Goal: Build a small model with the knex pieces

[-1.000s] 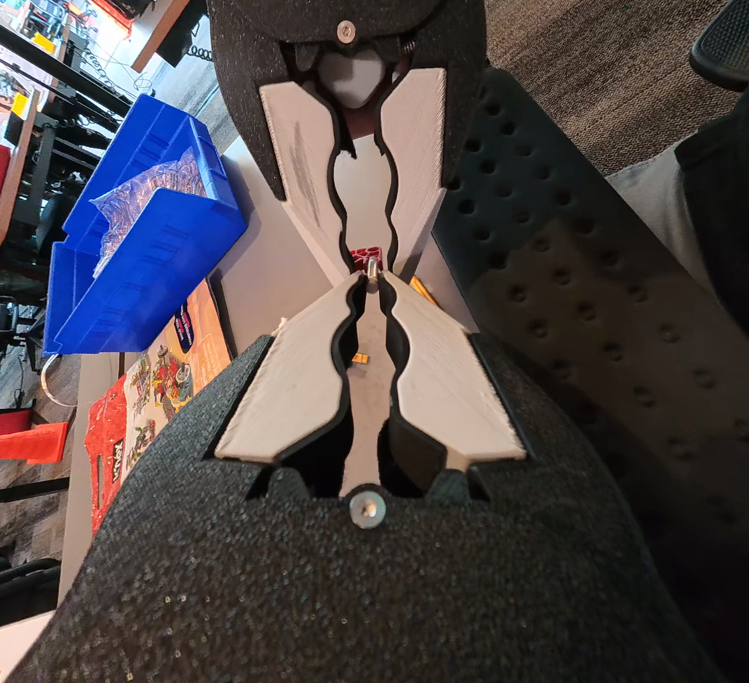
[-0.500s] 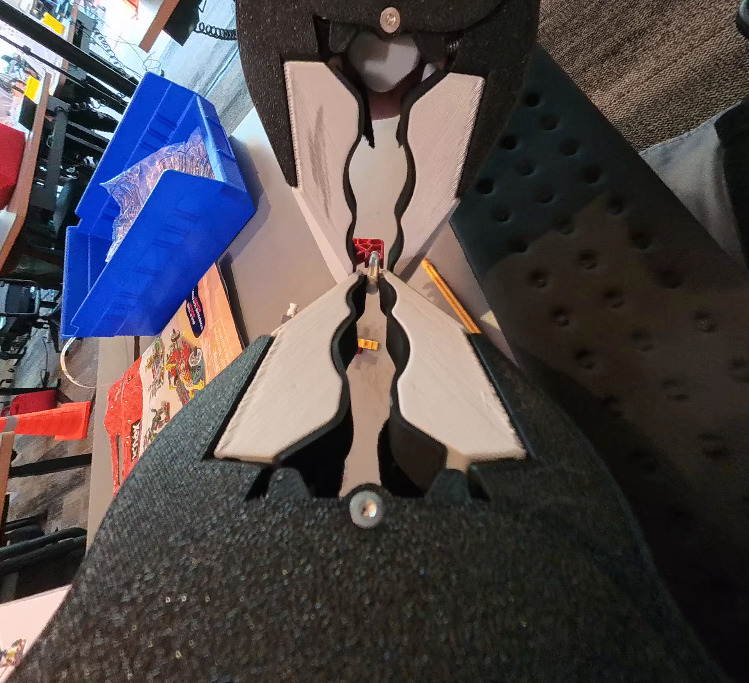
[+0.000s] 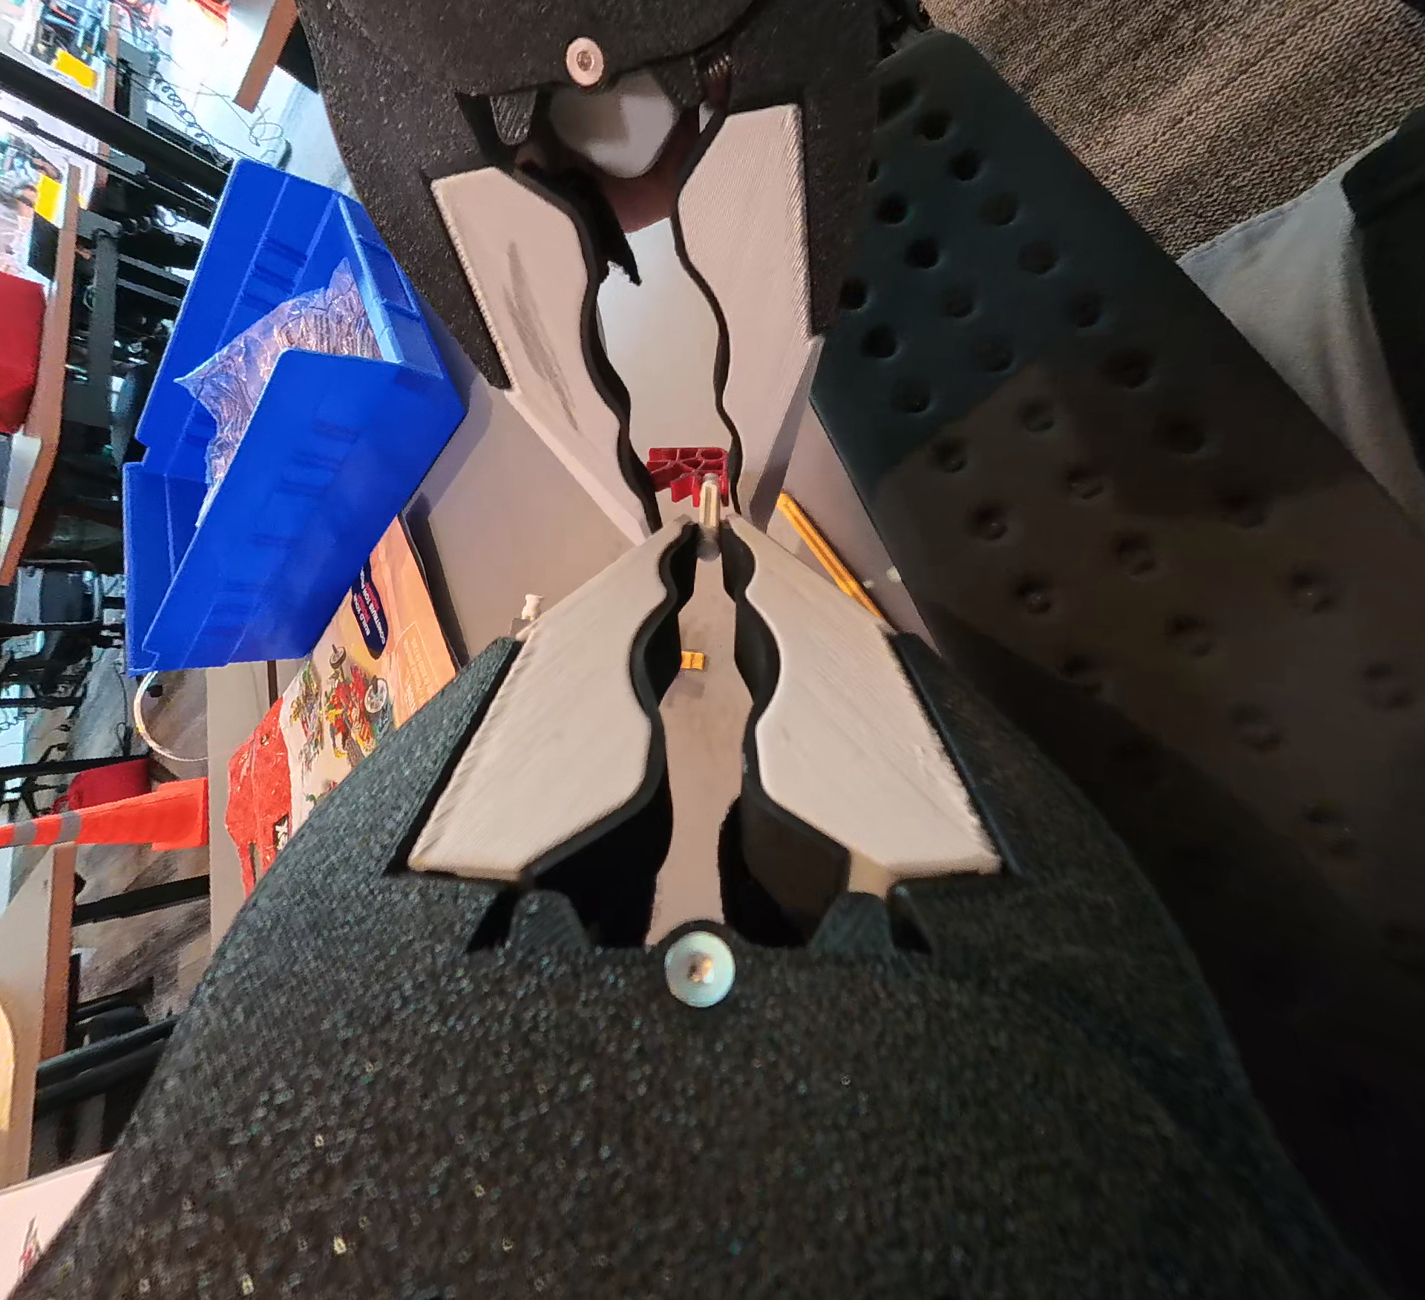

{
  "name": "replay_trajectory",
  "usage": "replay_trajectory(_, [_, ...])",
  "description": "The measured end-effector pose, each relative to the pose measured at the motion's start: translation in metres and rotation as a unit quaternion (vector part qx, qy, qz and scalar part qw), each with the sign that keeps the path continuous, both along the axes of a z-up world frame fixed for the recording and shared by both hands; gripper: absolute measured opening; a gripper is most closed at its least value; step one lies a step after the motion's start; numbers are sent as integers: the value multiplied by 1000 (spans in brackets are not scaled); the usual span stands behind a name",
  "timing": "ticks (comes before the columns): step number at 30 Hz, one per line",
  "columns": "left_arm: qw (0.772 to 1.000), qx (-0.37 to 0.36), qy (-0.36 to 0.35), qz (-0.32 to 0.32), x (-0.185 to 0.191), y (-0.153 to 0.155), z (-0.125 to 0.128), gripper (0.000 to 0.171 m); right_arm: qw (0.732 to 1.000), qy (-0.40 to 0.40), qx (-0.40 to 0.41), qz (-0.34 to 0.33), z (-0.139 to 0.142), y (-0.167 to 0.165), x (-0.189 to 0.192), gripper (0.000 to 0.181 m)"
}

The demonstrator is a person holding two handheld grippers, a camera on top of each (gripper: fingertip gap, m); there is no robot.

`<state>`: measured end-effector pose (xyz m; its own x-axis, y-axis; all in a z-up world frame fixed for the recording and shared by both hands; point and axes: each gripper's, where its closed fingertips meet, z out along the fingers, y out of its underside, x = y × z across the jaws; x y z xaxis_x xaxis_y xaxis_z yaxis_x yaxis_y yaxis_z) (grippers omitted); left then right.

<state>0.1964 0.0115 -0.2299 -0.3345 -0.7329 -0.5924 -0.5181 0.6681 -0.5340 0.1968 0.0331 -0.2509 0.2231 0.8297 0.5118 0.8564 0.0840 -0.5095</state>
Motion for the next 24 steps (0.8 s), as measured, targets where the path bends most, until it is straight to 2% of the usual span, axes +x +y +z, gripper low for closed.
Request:
replay_trajectory(12, [1000,5,-3,19,-2,11,0,5,999,31,21,-15,17,1,0,22])
replay_trajectory(24, [999,20,8,30,-1,18,-6,5,999,21,26,-43,11,4,2,22])
